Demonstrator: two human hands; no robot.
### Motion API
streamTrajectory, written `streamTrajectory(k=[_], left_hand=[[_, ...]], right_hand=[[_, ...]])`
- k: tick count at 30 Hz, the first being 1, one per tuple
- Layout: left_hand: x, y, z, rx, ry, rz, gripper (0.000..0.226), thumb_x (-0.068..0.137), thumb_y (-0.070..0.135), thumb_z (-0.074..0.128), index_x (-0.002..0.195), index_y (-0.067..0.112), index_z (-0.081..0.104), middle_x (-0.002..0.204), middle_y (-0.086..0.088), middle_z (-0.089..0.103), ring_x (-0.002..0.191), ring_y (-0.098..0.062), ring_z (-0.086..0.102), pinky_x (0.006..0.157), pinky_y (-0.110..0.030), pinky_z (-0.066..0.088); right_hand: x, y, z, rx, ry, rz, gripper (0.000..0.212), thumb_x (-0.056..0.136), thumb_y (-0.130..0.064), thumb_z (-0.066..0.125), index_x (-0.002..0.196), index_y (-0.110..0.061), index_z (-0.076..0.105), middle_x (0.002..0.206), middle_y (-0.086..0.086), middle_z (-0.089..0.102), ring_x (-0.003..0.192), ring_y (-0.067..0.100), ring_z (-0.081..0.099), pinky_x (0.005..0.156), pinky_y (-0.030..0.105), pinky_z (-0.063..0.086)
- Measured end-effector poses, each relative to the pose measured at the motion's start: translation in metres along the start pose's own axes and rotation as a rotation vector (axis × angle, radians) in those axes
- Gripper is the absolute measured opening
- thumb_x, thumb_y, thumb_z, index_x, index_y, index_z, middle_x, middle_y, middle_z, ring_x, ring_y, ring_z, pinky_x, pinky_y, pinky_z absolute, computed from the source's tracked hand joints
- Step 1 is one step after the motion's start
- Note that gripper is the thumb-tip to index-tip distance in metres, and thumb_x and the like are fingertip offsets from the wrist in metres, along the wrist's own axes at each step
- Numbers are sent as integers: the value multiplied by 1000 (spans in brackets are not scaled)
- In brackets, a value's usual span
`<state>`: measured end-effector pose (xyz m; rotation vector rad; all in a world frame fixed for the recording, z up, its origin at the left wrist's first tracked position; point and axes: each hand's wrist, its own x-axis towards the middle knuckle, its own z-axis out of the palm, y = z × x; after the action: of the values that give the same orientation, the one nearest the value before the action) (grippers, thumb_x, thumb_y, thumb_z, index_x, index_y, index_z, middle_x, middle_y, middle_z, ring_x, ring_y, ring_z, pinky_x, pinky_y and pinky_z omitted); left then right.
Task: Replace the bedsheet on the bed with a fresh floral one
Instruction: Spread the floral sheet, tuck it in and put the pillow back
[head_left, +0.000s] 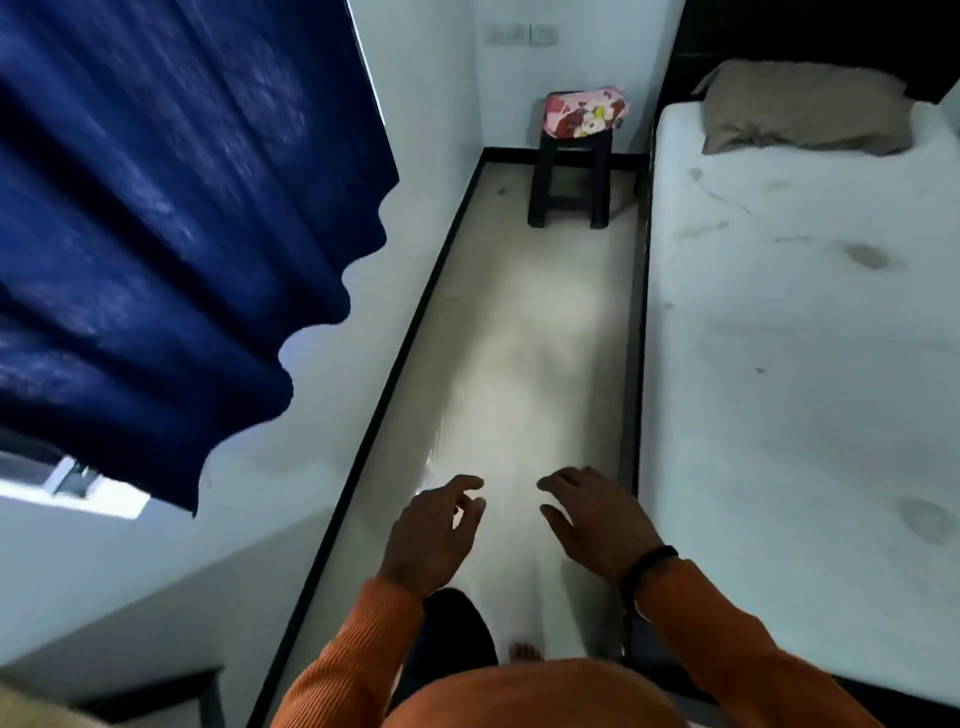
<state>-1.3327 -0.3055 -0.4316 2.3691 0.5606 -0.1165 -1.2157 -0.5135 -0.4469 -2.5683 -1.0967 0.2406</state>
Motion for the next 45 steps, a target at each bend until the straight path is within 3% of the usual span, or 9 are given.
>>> streamTrajectory(k=[6, 8, 11, 14, 18, 25, 32, 39, 45], left_hand=[[133, -5, -39, 92, -19, 83, 29, 100, 53, 49, 128, 45, 56, 102, 24, 69, 98, 1, 62, 86, -27, 50], [176, -3, -59, -59, -48, 100, 27, 99, 51, 54, 125, 45, 59, 98, 24, 70, 95, 5, 64, 84, -24, 51], [239, -12, -95, -403, -178, 38, 20, 98, 39, 64, 118, 40, 67, 93, 14, 77, 89, 0, 71, 82, -22, 54], [301, -14, -130, -624, -287, -110, 16, 101, 29, 61, 115, 30, 70, 94, 4, 79, 86, -14, 74, 80, -33, 55], [384, 4, -169, -760, -340, -170, 23, 103, 33, 56, 118, 23, 70, 100, -2, 79, 95, -24, 74, 87, -37, 57], [554, 69, -157, -952, -156, -235, 23, 105, 29, 54, 113, 15, 71, 98, -8, 78, 85, -20, 70, 80, -35, 54], [688, 93, -150, -999, -188, -435, 27, 104, 29, 55, 114, 11, 71, 105, -12, 77, 92, -25, 70, 87, -40, 56], [839, 132, -156, -1086, -191, -498, 29, 102, 34, 57, 114, 12, 71, 97, -8, 76, 85, -21, 68, 79, -34, 55], [965, 176, -145, -1095, -256, -528, 30, 104, 34, 55, 114, 10, 71, 96, -8, 76, 89, -23, 67, 88, -39, 51]], right_hand=[[140, -8, -9, 112, 85, 86, 28, 95, -38, 58, 120, -27, 66, 114, -10, 69, 101, 17, 65, 78, 40, 58], [186, -13, -16, 317, 134, 208, 22, 95, -39, 63, 114, -30, 68, 109, -16, 70, 94, 6, 67, 77, 36, 58], [259, -19, -38, 813, 299, 477, 4, 95, -26, 71, 97, -23, 74, 92, -11, 77, 81, 10, 73, 75, 37, 61], [322, -19, -67, 1203, 442, 667, 7, 97, -14, 68, 97, -9, 73, 90, 7, 79, 78, 24, 74, 73, 42, 59], [391, 0, -94, 1440, 565, 800, 16, 97, -16, 67, 104, -2, 71, 99, 15, 77, 83, 25, 72, 80, 42, 59], [509, 59, -117, 1520, 670, 901, 13, 97, -17, 67, 101, -6, 71, 99, 13, 78, 83, 23, 72, 81, 41, 59], [631, 152, -131, 1673, 632, 1030, 22, 98, -19, 65, 112, -2, 69, 104, 14, 77, 91, 26, 70, 90, 43, 59], [766, 249, -160, 1720, 577, 1067, 16, 96, -19, 67, 108, -9, 69, 105, 15, 77, 84, 21, 69, 79, 37, 59], [855, 327, -175, 1702, 548, 1153, 13, 95, -18, 69, 106, -11, 69, 102, 14, 78, 87, 24, 70, 85, 40, 59]])
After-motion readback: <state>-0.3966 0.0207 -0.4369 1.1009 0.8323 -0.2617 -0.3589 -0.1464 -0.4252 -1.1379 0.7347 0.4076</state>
